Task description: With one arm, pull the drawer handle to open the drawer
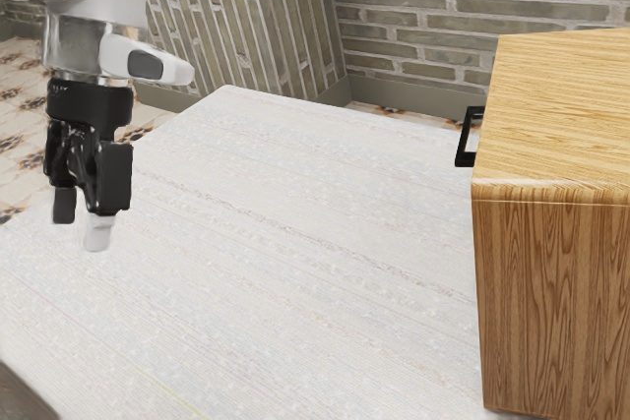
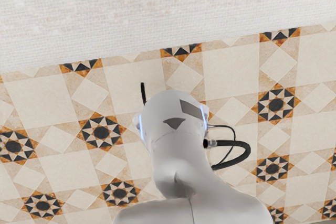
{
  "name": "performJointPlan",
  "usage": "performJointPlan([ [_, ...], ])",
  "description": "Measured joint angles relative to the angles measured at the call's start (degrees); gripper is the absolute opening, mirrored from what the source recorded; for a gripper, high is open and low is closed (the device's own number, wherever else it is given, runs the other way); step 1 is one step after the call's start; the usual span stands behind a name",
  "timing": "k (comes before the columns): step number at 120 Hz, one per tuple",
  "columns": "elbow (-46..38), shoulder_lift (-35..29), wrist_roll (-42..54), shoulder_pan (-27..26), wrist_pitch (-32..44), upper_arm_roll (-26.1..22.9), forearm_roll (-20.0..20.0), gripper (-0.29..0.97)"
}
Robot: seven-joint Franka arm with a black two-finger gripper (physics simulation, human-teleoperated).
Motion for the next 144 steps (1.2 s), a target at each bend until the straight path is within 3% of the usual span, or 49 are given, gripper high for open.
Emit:
performJointPlan([
  [15, -2.21, 0.33, 6.07, 3.4, 14.49, -0.11, 0.23, 0.68],
  [33, -2.51, 0.0, 12.92, 6.49, 23.3, -0.29, 0.46, 0.68],
  [57, -3.16, -2.31, 35.53, 3.53, 31.44, -1.71, -2.17, 0.68],
  [63, -2.99, -0.99, 41.9, 4.73, 34.22, -5.7, -2.74, 0.68],
  [69, -2.77, 0.45, 49.12, 8.97, 37.48, -12.37, -6.14, 0.68],
  [75, -2.64, 2.34, 56.76, 10.91, 40.16, -16.43, -12.74, 0.68],
  [82, -2.51, 3.48, 65.29, 10.09, 42.57, -17.67, -18.82, 0.68],
  [89, -2.45, 3.67, 73.1, 9.19, 44.39, -17.05, -22.39, 0.68],
  [104, -2.49, 2.17, 89.72, 15.29, 48.02, -17.92, -21.21, 0.67],
  [117, -2.74, 3.28, 103.26, 22.92, 51.71, -19.68, -23.07, 0.67],
  [127, -2.6, 5.2, 112.3, 29.14, 54.8, -22.85, -23.99, 0.59],
  [135, -2.42, 6.65, 118.65, 30.24, 56.89, -24.72, -24.38, 0.51],
  [144, -2.31, 7.12, 124.97, 26.86, 58.64, -25.72, -24.7, 0.44],
])
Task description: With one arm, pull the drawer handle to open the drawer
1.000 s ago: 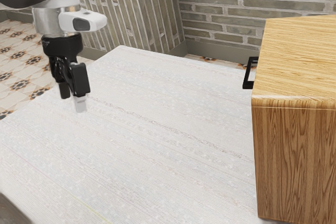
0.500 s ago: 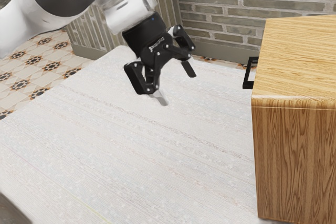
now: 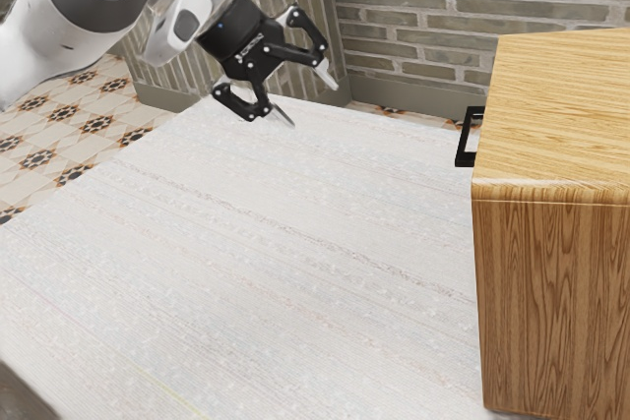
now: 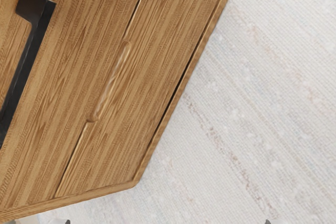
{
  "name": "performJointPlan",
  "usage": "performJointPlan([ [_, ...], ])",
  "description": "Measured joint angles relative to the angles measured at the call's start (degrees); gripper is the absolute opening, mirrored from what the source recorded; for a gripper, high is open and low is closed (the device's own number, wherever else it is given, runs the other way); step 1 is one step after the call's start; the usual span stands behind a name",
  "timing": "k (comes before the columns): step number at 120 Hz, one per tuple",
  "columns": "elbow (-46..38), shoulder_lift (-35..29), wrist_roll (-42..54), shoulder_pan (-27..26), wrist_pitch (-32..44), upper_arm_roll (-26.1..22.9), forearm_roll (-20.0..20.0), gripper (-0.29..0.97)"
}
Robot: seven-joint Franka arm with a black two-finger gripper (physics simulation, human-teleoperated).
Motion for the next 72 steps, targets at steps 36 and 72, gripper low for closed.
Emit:
performJointPlan([
  [36, 4.46, 5.67, 18.52, -1.76, 2.99, -4.58, -0.07, 0.34],
  [72, 4.7, 8.12, 25.49, -2.97, 3.75, -7.93, -0.32, 0.32],
])
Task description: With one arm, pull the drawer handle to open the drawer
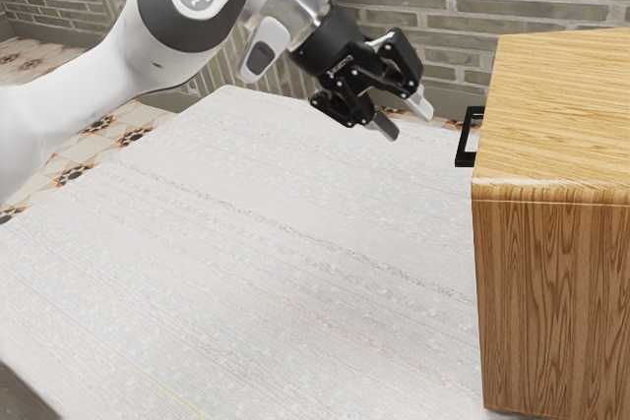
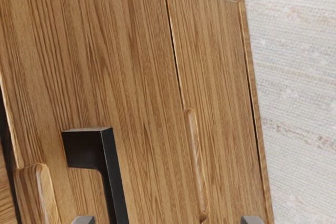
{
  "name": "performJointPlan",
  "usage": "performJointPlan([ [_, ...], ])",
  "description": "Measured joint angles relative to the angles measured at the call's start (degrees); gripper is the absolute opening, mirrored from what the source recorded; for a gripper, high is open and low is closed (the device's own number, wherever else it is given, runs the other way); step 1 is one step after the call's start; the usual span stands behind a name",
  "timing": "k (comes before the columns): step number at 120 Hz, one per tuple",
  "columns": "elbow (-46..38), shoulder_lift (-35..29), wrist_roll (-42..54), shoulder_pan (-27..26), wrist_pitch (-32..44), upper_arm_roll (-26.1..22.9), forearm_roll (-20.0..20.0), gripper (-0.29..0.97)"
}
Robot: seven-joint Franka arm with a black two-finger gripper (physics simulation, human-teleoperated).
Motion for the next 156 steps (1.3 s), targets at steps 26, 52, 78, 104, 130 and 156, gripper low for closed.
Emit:
performJointPlan([
  [26, 1.61, 1.73, -0.97, -2.22, 1.01, 0.54, -0.01, 0.31],
  [52, 2.04, 3.86, -4.43, -3.38, 1.88, 0.57, -0.12, 0.31],
  [78, 2.05, 5.33, -8.82, -3.91, 2.81, 0.48, -0.2, 0.31],
  [104, 1.86, 6.62, -11.82, -5.02, 3.85, 1.29, 0.11, 0.25],
  [130, 1.32, 6.06, -13.43, -4.07, 4.28, 2.77, 0.25, -0.03],
  [156, 0.21, 4.39, -14.19, 1.99, 4.2, -0.65, -0.34, -0.1],
])
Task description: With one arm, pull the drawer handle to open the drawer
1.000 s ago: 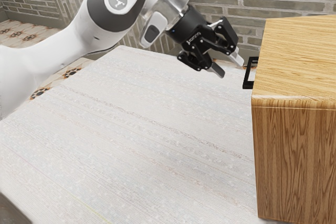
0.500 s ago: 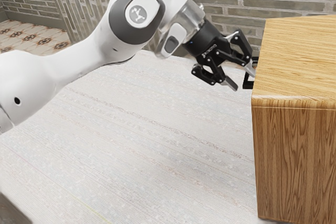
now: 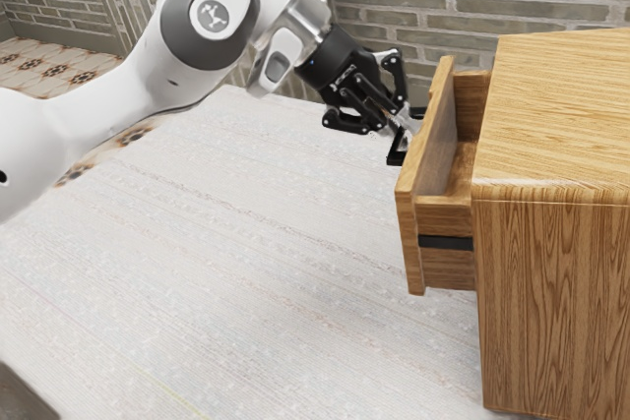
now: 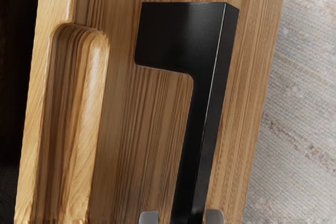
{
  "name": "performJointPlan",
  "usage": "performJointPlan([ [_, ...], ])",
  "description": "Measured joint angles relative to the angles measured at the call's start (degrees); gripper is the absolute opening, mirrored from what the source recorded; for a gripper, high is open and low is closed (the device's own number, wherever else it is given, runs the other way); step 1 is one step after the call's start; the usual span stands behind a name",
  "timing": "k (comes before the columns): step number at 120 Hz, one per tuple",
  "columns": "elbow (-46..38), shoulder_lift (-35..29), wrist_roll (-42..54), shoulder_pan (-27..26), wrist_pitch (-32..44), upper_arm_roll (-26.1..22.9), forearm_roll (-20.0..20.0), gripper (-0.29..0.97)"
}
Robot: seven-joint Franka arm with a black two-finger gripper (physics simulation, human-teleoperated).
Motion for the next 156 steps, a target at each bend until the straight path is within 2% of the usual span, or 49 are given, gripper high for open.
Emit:
performJointPlan([
  [15, -0.48, -0.23, -0.17, 3.18, -0.65, -2.14, -0.08, -0.1],
  [45, -6.28, -4.81, -0.38, 3.6, -2.1, -2.13, -0.08, -0.09],
  [65, -9.08, -7.32, -0.49, 5.89, -2.48, -2.54, -0.08, -0.11],
  [69, -9.21, -7.39, -0.5, 8.51, -2.52, -5.13, -0.1, -0.11],
  [77, -9.92, -7.38, -0.55, 17.1, -2.61, -13.88, -0.05, -0.09],
  [86, -10.48, -7.23, -0.55, 22.2, -2.69, -18.82, 0.04, -0.08],
  [97, -11.59, -6.76, -0.41, 31.45, -2.77, -28.04, 0.11, -0.09],
  [112, -12.87, -6.48, -0.23, 39.04, -2.79, -35.18, 0.16, -0.1],
  [121, -13.25, -6.46, -0.17, 41.25, -2.86, -37.02, 0.41, -0.11],
  [141, -13.3, -6.57, 0.91, 42.05, -2.74, -38.42, 5.75, -0.11],
  [156, -13.41, -5.82, 2.06, 50.25, -2.93, -46.65, 8.47, -0.08],
])
